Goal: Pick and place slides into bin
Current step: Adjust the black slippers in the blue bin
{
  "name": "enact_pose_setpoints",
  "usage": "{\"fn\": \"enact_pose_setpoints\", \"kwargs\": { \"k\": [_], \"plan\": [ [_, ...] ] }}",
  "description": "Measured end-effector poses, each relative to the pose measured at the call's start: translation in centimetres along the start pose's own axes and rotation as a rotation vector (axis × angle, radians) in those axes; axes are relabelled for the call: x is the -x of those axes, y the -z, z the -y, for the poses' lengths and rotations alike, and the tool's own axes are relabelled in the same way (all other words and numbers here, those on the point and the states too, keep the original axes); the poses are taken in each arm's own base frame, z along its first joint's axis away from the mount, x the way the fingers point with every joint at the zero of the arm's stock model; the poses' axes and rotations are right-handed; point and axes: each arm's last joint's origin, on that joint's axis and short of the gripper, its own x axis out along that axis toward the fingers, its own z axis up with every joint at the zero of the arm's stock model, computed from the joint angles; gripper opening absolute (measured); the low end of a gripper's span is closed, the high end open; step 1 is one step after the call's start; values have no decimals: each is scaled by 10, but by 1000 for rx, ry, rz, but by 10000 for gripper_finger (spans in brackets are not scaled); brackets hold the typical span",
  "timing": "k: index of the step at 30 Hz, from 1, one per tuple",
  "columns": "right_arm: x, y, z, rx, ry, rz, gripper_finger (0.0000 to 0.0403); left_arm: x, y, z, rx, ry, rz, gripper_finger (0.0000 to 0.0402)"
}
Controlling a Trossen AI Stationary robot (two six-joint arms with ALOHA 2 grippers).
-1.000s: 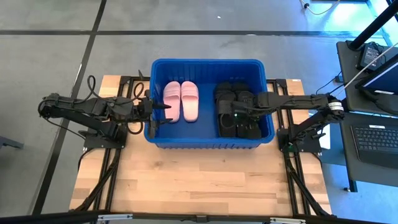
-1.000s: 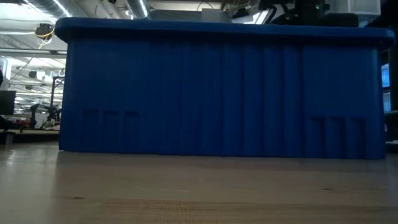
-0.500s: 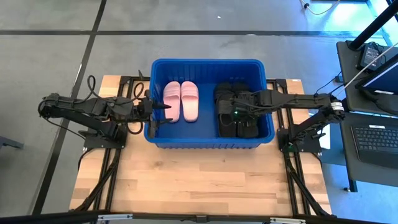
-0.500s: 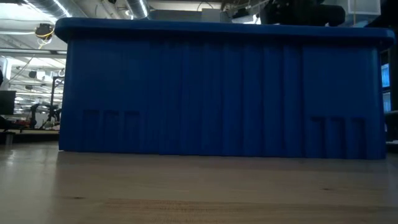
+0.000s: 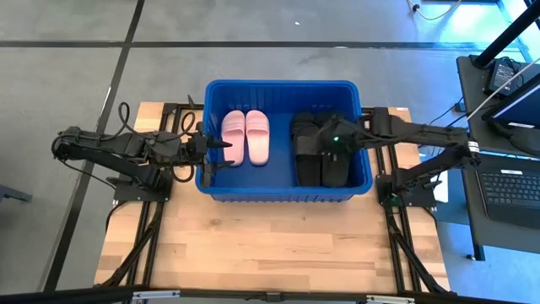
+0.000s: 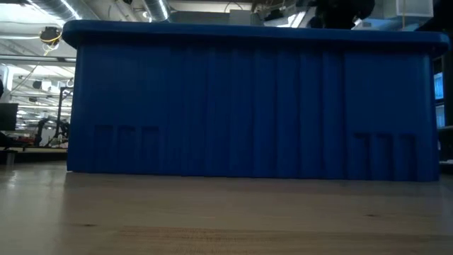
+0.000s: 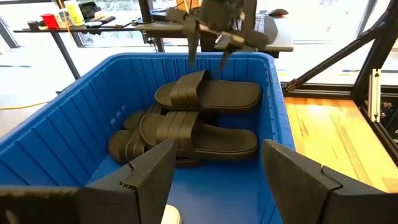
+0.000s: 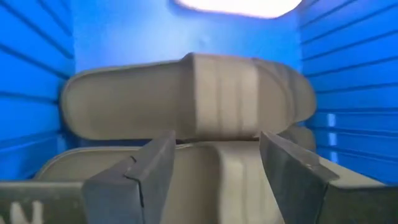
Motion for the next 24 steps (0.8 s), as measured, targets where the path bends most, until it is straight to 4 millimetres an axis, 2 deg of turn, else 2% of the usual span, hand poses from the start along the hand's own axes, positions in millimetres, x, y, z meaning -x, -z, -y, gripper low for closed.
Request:
{"fn": "enact_pose_setpoints", "kwargs": {
  "k": [11,16,19,24],
  "plan": [
    [32,16,42,-71,24,218,234,0,0,0,1,0,0,234],
    [42,26,53,-70,30,252,234,-4,-1,1,3,-7,6,234],
    [45,29,58,-72,47,255,234,-13,-1,2,8,-43,14,234],
    [45,33,66,-83,26,273,234,-40,2,4,10,-67,-9,234]
  ]
}}
